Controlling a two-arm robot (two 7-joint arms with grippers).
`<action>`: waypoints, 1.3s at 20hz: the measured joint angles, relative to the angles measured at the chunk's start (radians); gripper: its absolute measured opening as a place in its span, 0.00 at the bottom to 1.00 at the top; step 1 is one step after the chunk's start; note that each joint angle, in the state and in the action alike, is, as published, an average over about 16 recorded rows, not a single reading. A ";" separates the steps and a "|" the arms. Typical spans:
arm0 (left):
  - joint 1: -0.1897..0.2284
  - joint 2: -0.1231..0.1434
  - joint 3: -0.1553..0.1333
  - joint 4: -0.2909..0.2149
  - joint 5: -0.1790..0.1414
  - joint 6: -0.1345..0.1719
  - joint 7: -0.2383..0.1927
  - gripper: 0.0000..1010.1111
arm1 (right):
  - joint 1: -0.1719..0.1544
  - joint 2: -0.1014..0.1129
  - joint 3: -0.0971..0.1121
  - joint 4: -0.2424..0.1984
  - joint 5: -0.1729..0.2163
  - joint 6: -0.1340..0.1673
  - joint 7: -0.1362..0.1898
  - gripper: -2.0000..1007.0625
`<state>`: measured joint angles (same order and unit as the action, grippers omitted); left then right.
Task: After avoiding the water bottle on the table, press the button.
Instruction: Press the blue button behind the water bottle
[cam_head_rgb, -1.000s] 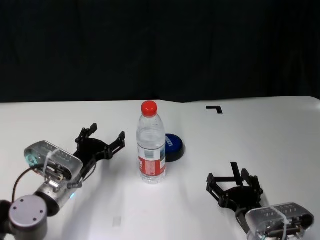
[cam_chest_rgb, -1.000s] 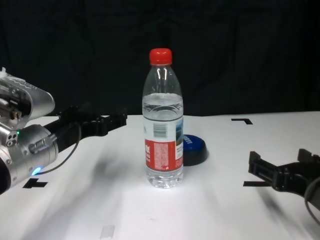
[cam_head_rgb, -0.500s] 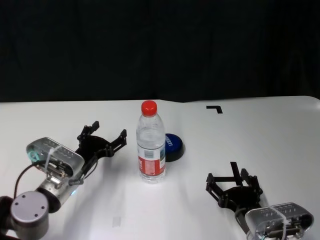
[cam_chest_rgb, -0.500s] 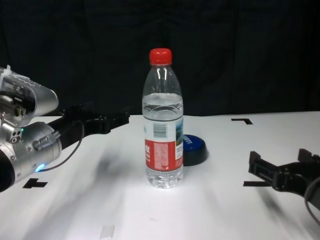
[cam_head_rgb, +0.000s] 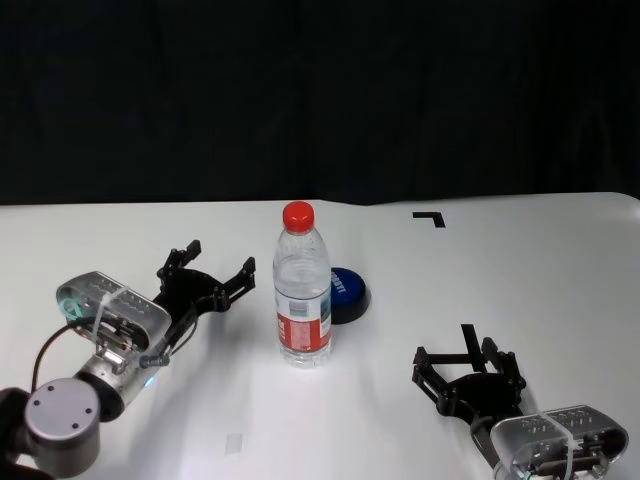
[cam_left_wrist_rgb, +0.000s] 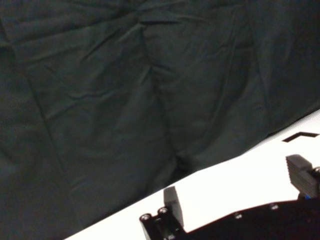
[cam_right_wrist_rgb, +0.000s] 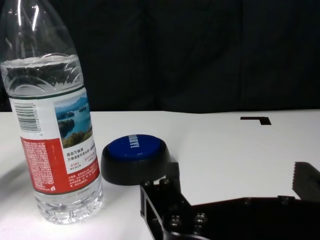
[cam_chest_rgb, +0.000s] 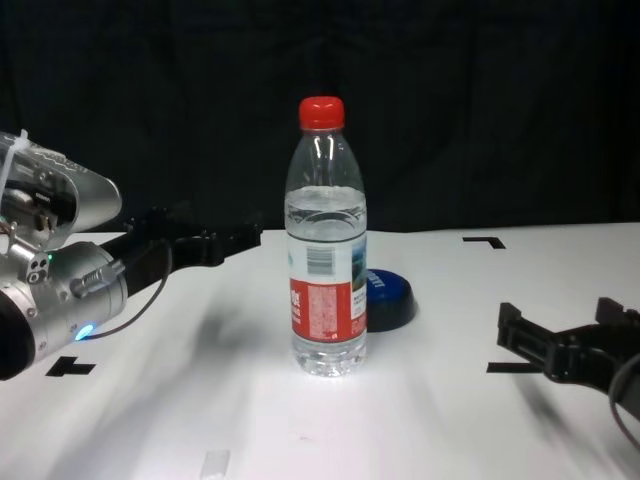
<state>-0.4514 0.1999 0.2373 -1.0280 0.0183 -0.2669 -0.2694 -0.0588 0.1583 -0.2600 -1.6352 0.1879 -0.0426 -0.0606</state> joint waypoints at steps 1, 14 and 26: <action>-0.002 0.000 0.001 0.003 0.000 -0.001 0.000 1.00 | 0.000 0.000 0.000 0.000 0.000 0.000 0.000 1.00; -0.028 -0.004 0.007 0.039 -0.001 -0.015 -0.007 1.00 | 0.000 0.000 0.000 0.000 0.000 0.000 0.000 1.00; -0.070 -0.011 0.016 0.101 0.000 -0.038 -0.020 1.00 | 0.000 0.000 0.000 0.000 0.000 0.000 0.000 1.00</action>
<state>-0.5213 0.1885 0.2538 -0.9273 0.0178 -0.3047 -0.2895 -0.0588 0.1583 -0.2600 -1.6352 0.1879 -0.0426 -0.0606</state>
